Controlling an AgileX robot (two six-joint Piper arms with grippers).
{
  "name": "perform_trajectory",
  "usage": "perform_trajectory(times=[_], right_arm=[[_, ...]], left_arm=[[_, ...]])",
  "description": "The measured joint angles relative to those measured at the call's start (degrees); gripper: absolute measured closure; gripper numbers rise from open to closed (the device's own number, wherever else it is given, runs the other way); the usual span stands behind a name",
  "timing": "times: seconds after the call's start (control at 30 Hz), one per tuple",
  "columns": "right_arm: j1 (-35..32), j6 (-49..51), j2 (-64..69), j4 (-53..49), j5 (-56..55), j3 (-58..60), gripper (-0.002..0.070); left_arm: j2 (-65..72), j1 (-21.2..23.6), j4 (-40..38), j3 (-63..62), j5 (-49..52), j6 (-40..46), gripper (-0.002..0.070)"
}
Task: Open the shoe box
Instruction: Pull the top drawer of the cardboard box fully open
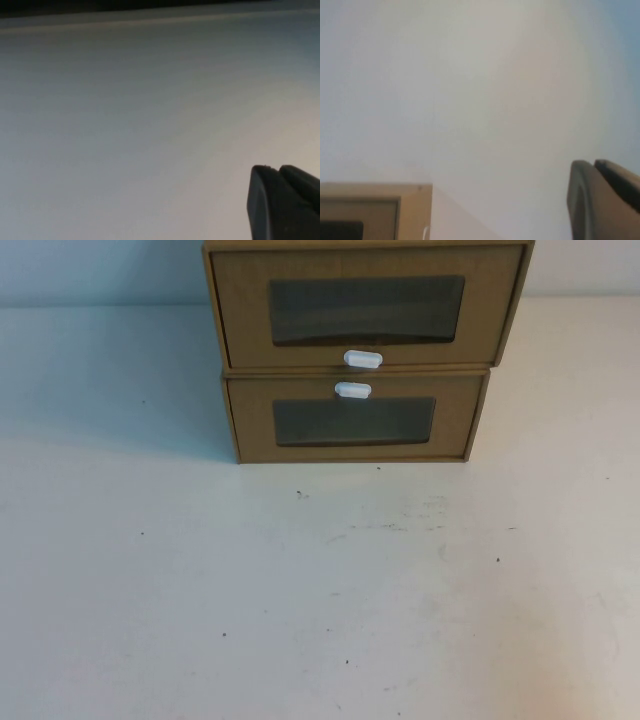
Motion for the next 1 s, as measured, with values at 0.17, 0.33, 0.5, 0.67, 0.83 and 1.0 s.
perform_trajectory(times=[0.17, 0.33, 0.5, 0.67, 0.83, 1.0], right_arm=[[0.0, 0.0, -0.11, 1.07, -14.54, 0.0, 0.069], [0.0, 2.88, -0.23, 7.16, -16.66, -6.69, 0.069], [0.0, 3.73, 1.22, 15.23, -8.02, -21.8, 0.069], [0.0, 1.18, 11.15, 20.88, 3.34, -35.6, 0.0689], [0.0, -4.77, 25.52, 24.57, 20.52, -49.69, 0.0689], [0.0, -5.94, 41.02, 24.91, 41.96, -62.07, 0.069]], left_arm=[[0.0, 0.0, 0.0, -0.35, -8.6, -4.24, 0.068], [-0.07, 0.0, -0.14, -9.94, 1.34, -11.72, 0.068], [0.79, 0.0, -1.75, -25.39, 22.02, -9.88, 0.068], [10.46, 0.0, -10.84, -38.83, 34.96, -3.2, 0.068], [23.65, 0.0, -15.67, -50.02, 48.6, -0.04, 0.068], [36.86, 0.0, -14.52, -61.12, 68.42, 0.23, 0.068]])
